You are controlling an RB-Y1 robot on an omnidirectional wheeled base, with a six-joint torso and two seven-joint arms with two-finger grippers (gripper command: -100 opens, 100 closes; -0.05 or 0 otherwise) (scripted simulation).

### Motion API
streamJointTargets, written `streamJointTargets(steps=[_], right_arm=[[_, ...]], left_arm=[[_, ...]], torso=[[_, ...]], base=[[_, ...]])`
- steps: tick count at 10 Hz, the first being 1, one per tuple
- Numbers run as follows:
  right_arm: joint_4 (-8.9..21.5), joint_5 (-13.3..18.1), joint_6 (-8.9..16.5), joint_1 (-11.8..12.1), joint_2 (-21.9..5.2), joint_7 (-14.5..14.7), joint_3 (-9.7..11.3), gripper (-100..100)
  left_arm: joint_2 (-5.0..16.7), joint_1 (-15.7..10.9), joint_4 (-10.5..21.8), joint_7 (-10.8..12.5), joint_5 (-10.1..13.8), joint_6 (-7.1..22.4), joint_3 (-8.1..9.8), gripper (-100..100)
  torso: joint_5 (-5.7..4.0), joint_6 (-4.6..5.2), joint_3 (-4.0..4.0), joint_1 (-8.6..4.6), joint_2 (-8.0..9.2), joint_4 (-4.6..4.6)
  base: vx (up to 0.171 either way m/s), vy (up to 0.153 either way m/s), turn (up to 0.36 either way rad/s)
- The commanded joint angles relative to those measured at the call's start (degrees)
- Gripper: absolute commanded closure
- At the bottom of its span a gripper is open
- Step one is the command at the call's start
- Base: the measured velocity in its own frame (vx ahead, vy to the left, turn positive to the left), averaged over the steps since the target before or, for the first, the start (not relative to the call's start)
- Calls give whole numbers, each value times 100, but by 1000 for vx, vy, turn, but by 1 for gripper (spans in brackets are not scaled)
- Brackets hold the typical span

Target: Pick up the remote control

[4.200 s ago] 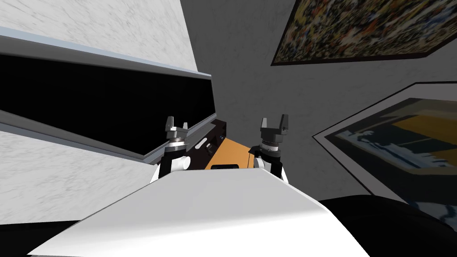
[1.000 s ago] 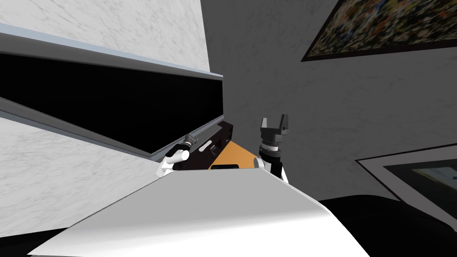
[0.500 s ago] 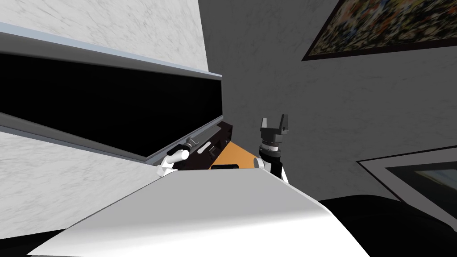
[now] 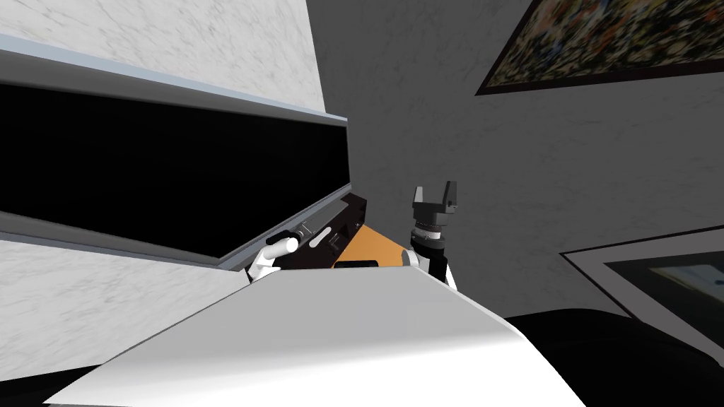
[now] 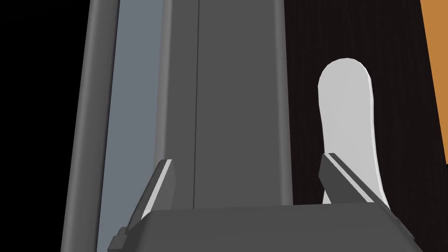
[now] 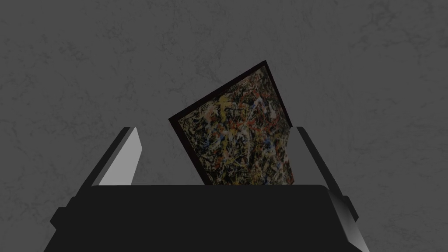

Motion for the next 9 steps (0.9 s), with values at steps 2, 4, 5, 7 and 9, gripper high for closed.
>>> streamJointTargets(steps=[2, 4, 5, 7, 9], right_arm=[[0, 0, 0, 0, 0, 0, 0, 0], [0, 0, 0, 0, 0, 0, 0, 0], [0, 0, 0, 0, 0, 0, 0, 0], [0, 0, 0, 0, 0, 0, 0, 0], [0, 0, 0, 0, 0, 0, 0, 0]], left_arm=[[110, -81, 335, 160, 125, 479, 50, -100], [176, -124, 534, 268, 186, 802, 84, -100], [176, -124, 551, 268, 186, 866, 84, -100], [245, -165, 749, 374, 245, 1166, 117, -100], [317, -204, 940, 478, 300, 1458, 148, -100]], torso=[[-1, -1, 0, -2, 1, 0], [-1, -1, 0, -2, 1, 0], [-1, 0, 1, -5, 1, 0], [0, 0, -2, 1, -3, 0], [-1, 0, 1, -3, 2, 0]], base=[[54, -17, -59], [48, -20, -66], [47, -11, -44], [56, -10, -68], [46, -17, -68]])
